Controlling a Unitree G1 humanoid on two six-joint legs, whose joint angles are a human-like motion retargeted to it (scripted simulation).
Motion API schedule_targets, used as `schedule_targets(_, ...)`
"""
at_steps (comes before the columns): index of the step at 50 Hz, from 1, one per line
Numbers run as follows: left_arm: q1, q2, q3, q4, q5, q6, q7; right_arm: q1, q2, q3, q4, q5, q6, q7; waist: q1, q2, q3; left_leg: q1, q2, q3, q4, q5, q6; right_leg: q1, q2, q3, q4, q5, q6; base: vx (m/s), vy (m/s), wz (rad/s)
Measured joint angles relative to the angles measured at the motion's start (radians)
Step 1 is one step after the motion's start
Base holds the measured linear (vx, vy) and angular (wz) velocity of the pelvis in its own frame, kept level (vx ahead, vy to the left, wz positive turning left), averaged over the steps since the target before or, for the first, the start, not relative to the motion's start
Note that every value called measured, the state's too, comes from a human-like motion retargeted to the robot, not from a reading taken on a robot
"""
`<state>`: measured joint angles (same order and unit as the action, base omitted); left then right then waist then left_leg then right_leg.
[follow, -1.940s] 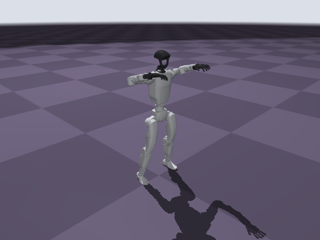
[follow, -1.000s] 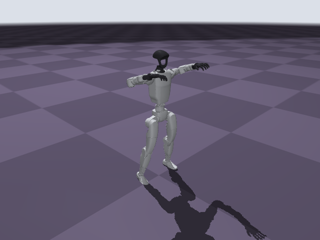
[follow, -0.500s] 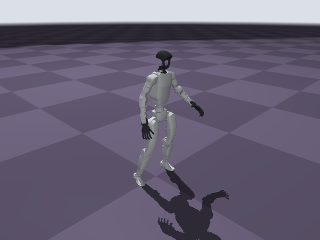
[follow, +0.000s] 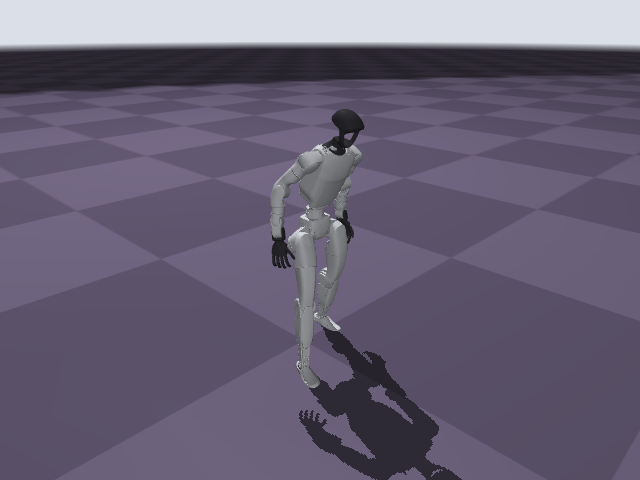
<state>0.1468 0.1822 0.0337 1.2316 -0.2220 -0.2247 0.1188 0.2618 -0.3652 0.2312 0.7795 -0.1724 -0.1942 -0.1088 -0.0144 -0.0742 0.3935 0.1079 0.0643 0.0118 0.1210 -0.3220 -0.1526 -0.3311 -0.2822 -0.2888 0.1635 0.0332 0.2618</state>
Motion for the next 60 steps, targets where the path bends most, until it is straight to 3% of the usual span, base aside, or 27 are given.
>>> schedule_targets(4, -0.047, 0.103, 0.020, -0.106, 0.083, -0.008, 0.032, -0.051, -0.089, -0.089, -0.121, -0.030, 0.001, -0.021, 0.012, 0.014, 0.012, -0.019, -0.010, -0.003, 0.054, -0.033, 0.015, 0.039, 0.013, -0.002, -0.116, 0.073, -0.009, 0.28, -0.21, 0.00)
schedule_targets(8, -0.088, 0.215, 0.043, -0.229, 0.086, -0.028, 0.047, -0.100, -0.188, -0.172, -0.210, -0.020, 0.004, -0.051, 0.030, 0.038, 0.045, -0.080, -0.013, -0.007, 0.192, -0.019, 0.025, 0.021, -0.008, -0.024, -0.070, 0.142, -0.027, 0.27, -0.25, -0.02)
schedule_targets(13, -0.114, 0.380, -0.010, -0.338, 0.053, -0.050, 0.053, -0.205, -0.353, -0.185, -0.198, 0.055, 0.015, -0.129, 0.004, 0.064, 0.093, -0.313, 0.001, -0.020, 0.573, 0.096, -0.006, -0.041, -0.030, -0.026, 0.084, 0.069, -0.075, 0.19, -0.25, 0.24)
schedule_targets(17, -0.173, 0.526, -0.070, -0.350, 0.041, -0.045, 0.071, -0.340, -0.504, -0.128, -0.128, 0.099, 0.039, -0.180, -0.030, 0.064, 0.119, -0.481, 0.027, 0.065, 0.679, 0.117, -0.038, -0.094, -0.050, -0.031, 0.137, 0.039, -0.090, 0.10, -0.17, 0.29)
schedule_targets(20, -0.291, 0.601, -0.128, -0.275, -0.004, -0.033, 0.097, -0.478, -0.584, -0.046, -0.032, 0.155, 0.059, -0.233, -0.049, 0.065, 0.126, -0.555, 0.046, 0.168, 0.555, 0.132, -0.038, -0.141, -0.059, -0.033, 0.130, 0.044, -0.091, 0.04, -0.10, 0.23)
schedule_targets(24, -0.510, 0.623, -0.226, -0.135, -0.154, -0.016, 0.122, -0.719, -0.644, 0.103, 0.141, 0.256, 0.097, -0.297, -0.053, 0.087, 0.126, -0.599, 0.035, 0.244, 0.172, 0.207, -0.024, -0.223, -0.040, -0.026, 0.069, 0.090, -0.079, 0.00, -0.01, -0.05)
schedule_targets(25, -0.553, 0.622, -0.243, -0.115, -0.200, -0.003, 0.122, -0.785, -0.653, 0.149, 0.183, 0.279, 0.116, -0.317, -0.051, 0.097, 0.126, -0.602, 0.031, 0.247, 0.061, 0.240, -0.028, -0.242, -0.026, -0.021, 0.046, 0.106, -0.067, -0.04, -0.02, -0.68)
schedule_targets(26, -0.561, 0.624, -0.219, -0.132, -0.257, 0.067, 0.107, -0.854, -0.651, 0.199, 0.210, 0.301, 0.179, -0.387, -0.047, 0.114, 0.126, -0.602, 0.050, 0.242, -0.041, 0.296, -0.066, -0.255, 0.015, -0.022, 0.008, 0.131, -0.027, -0.06, -0.06, -0.93)
schedule_targets(27, -0.579, 0.626, -0.212, -0.139, -0.303, 0.113, 0.097, -0.928, -0.644, 0.249, 0.245, 0.319, 0.223, -0.434, -0.043, 0.127, 0.126, -0.608, 0.066, 0.234, -0.126, 0.353, -0.095, -0.274, 0.051, -0.019, -0.022, 0.153, 0.000, -0.07, -0.06, -1.12)
schedule_targets(31, -0.790, 0.625, -0.345, -0.081, -0.395, 0.102, 0.088, -1.288, -0.535, 0.423, 0.457, 0.350, 0.243, -0.406, -0.037, 0.129, 0.126, -0.733, 0.091, 0.219, -0.208, 0.526, -0.109, -0.431, 0.112, 0.027, -0.050, 0.212, 0.000, -0.10, 0.09, -0.90)
schedule_targets(38, -1.325, 0.571, -0.599, 0.063, -0.546, 0.121, 0.141, -1.710, -0.234, 0.518, 0.555, 0.552, 0.256, -0.397, -0.109, 0.084, 0.126, -1.038, 0.079, 0.249, -0.208, 0.606, -0.109, -0.771, 0.111, 0.077, -0.034, 0.299, 0.000, -0.11, 0.11, -0.08)
schedule_targets(40, -1.502, 0.527, -0.693, 0.096, -0.557, 0.124, 0.199, -1.810, -0.145, 0.560, 0.548, 0.592, 0.259, -0.377, -0.131, 0.081, 0.126, -1.146, 0.074, 0.245, -0.189, 0.618, -0.109, -0.867, 0.101, 0.087, -0.037, 0.319, 0.000, -0.01, 0.11, 0.38)
schedule_targets(42, -1.592, 0.483, -0.697, 0.048, -0.575, 0.118, 0.221, -1.826, -0.066, 0.569, 0.492, 0.587, 0.240, -0.406, -0.139, 0.072, 0.126, -1.241, 0.080, 0.238, -0.142, 0.615, -0.109, -0.940, 0.102, 0.079, -0.025, 0.332, 0.000, -0.01, 0.04, 0.34)
schedule_targets(44, -1.700, 0.419, -0.768, 0.017, -0.539, 0.109, 0.258, -1.863, -0.035, 0.643, 0.434, 0.635, 0.233, -0.314, -0.137, 0.069, 0.126, -1.340, 0.083, 0.233, -0.098, 0.610, -0.109, -1.020, 0.095, 0.088, -0.028, 0.345, 0.000, 0.04, 0.03, 0.41)
schedule_targets(47, -1.792, 0.333, -0.799, -0.025, -0.498, 0.121, 0.227, -1.913, 0.040, 0.632, 0.420, 0.669, 0.233, -0.245, -0.133, 0.076, 0.126, -1.534, 0.101, 0.244, 0.098, 0.548, -0.109, -1.136, 0.088, 0.075, 0.006, 0.350, 0.000, -0.04, 0.05, 0.42)
schedule_targets(50, -1.859, 0.292, -0.882, -0.034, -0.565, 0.149, 0.226, -1.979, 0.115, 0.629, 0.448, 0.745, 0.254, -0.224, -0.133, 0.062, 0.126, -1.586, 0.099, 0.240, 0.049, 0.582, -0.109, -1.219, 0.094, 0.075, 0.015, 0.371, 0.000, 0.00, 0.00, 0.25)
schedule_targets(52, -1.863, 0.263, -0.909, -0.002, -0.523, 0.174, 0.178, -1.982, 0.149, 0.601, 0.461, 0.760, 0.249, -0.212, -0.132, 0.077, 0.126, -1.676, 0.119, 0.248, 0.206, 0.527, -0.109, -1.238, 0.089, 0.050, 0.045, 0.364, 0.000, -0.05, 0.15, -0.16)
schedule_targets(55, -1.873, 0.230, -0.947, 0.045, -0.550, 0.200, 0.194, -1.999, 0.178, 0.620, 0.477, 0.766, 0.262, -0.239, -0.128, 0.077, 0.126, -1.677, 0.116, 0.252, 0.181, 0.539, -0.109, -1.239, 0.091, 0.043, 0.015, 0.400, 0.000, 0.03, 0.08, -0.15)
schedule_targets(60, -1.866, 0.199, -0.924, 0.078, -0.637, 0.202, 0.220, -2.010, 0.198, 0.643, 0.476, 0.753, 0.286, -0.260, -0.138, 0.063, 0.126, -1.677, 0.105, 0.261, 0.151, 0.550, -0.109, -1.239, 0.088, 0.034, -0.014, 0.412, 0.000, 0.01, 0.01, 0.00)
